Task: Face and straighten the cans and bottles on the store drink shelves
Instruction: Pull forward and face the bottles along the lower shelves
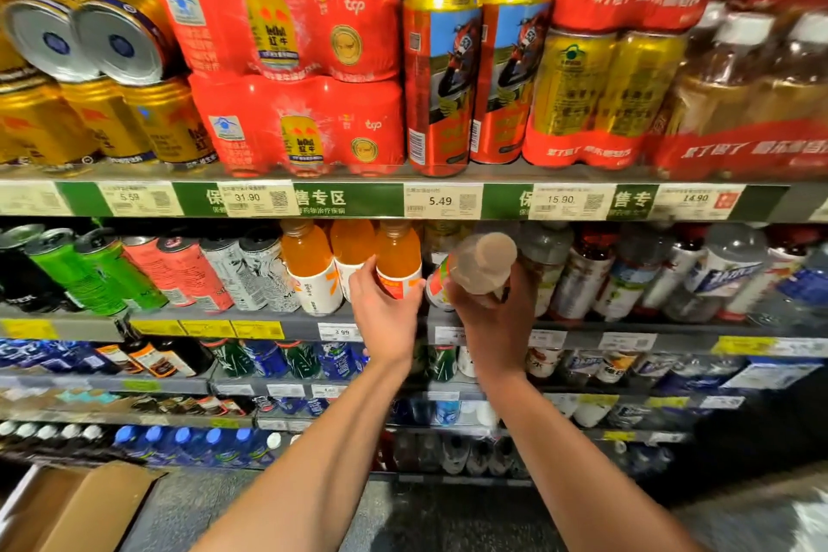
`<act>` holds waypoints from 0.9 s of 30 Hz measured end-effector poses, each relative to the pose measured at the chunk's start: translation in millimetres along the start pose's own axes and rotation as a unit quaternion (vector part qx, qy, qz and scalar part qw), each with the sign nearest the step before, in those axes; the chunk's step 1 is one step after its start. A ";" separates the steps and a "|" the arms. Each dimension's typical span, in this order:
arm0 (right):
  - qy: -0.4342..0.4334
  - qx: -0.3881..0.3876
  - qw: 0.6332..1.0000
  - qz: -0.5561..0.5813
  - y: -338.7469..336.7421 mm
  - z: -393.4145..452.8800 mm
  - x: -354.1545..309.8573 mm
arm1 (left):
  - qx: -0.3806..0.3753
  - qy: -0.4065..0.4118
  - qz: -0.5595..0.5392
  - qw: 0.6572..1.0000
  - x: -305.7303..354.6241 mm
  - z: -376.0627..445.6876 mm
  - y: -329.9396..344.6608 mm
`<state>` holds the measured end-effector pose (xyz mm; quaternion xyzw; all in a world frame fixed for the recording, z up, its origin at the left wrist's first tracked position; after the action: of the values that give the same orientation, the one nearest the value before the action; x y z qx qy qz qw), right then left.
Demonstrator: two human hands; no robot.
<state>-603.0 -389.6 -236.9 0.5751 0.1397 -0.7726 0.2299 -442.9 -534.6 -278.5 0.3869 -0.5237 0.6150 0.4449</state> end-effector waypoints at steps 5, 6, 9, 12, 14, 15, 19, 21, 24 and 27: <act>-0.037 0.025 0.994 -0.097 13.0 3.8 4.1 | -0.007 -0.021 -0.013 1.000 -3.9 2.2 -2.3; -0.044 0.028 0.991 -0.124 16.5 4.6 4.7 | -0.009 -0.025 -0.013 1.000 -4.5 3.2 -2.0; -0.068 0.035 0.978 -0.192 28.6 6.3 4.5 | -0.016 -0.028 -0.023 0.999 -7.6 7.2 -0.8; -0.084 0.051 0.969 -0.227 37.9 8.5 -4.8 | -0.020 -0.030 -0.051 0.998 -9.6 7.9 -0.6; -0.103 0.054 0.957 -0.266 44.9 8.7 -12.3 | -0.019 -0.024 -0.057 0.998 -9.1 7.4 -3.1; -0.113 0.057 0.949 -0.290 47.8 8.7 -12.5 | -0.023 -0.019 -0.057 0.998 -8.4 7.6 -3.9; -0.136 0.072 0.929 -0.336 53.8 8.0 -10.3 | -0.028 0.022 -0.057 0.998 0.8 6.6 -10.2; -0.134 0.071 0.925 -0.349 56.4 8.9 -11.9 | 0.001 0.061 -0.030 0.998 7.7 4.5 -15.6; -0.116 0.136 0.936 -0.303 47.6 6.0 -18.2 | 0.001 0.061 -0.015 0.998 8.8 6.0 -16.9; -0.082 0.175 0.943 -0.269 44.6 -1.4 -13.4 | -0.042 0.031 -0.019 0.998 4.0 11.9 -14.9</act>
<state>-575.7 -424.4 -222.3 0.4815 0.1330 -0.8626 -0.0801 -429.8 -544.9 -268.5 0.3583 -0.5276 0.5960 0.4880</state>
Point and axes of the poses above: each hand's wrist, its own z-axis towards the middle knuckle, its own y-axis out of the palm, x = y × z, the point moved 10 cm from there along z, towards the middle knuckle, and after that the axes turned 5 degrees about -y, right-handed, at the moved point
